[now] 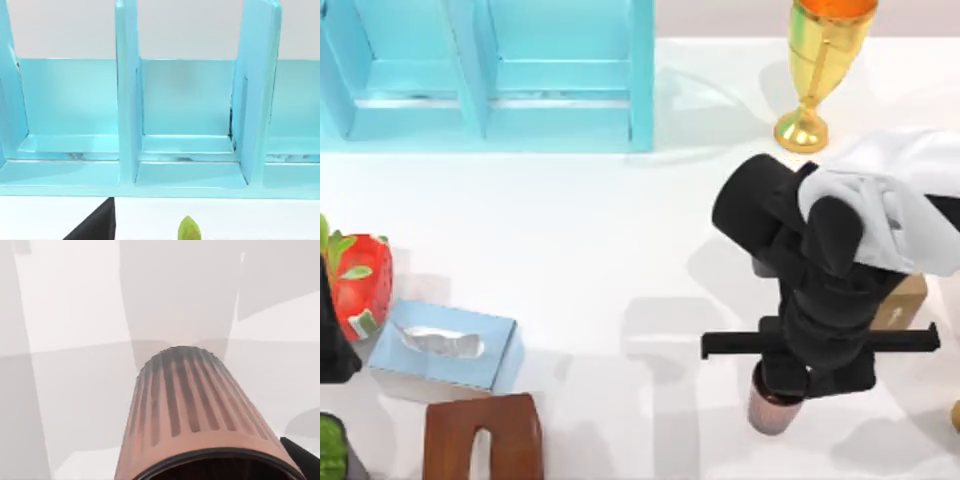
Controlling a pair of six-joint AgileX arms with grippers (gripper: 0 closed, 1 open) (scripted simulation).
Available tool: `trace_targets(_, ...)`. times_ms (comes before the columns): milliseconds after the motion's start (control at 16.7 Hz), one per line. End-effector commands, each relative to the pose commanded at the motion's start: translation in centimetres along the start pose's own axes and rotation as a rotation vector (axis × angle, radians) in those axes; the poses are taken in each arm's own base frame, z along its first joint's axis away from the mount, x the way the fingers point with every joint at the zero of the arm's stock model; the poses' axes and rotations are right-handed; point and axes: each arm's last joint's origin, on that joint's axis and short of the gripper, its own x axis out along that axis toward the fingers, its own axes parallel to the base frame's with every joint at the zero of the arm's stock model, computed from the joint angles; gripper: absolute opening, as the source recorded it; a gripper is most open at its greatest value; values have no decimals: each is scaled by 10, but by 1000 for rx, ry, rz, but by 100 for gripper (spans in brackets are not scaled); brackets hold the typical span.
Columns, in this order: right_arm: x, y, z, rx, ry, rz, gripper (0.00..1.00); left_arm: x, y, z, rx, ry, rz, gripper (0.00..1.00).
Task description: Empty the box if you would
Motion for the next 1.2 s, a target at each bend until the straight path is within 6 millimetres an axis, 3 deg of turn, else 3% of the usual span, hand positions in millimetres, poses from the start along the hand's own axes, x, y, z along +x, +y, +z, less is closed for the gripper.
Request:
trace_targets(120, 10, 1, -1, -1, 4, -4, 0, 0, 0, 0, 0, 0, 0, 100)
trace_targets(360, 11, 1, -1, -1, 5, -5, 0, 0, 0, 0, 0, 0, 0, 100)
trace_targets(1140, 11, 1, -1, -1, 5, -5, 98, 0, 0, 0, 0, 0, 0, 100)
trace_targets(1200, 11, 1, -1, -1, 5, -5, 100, 0, 0, 0, 0, 0, 0, 100)
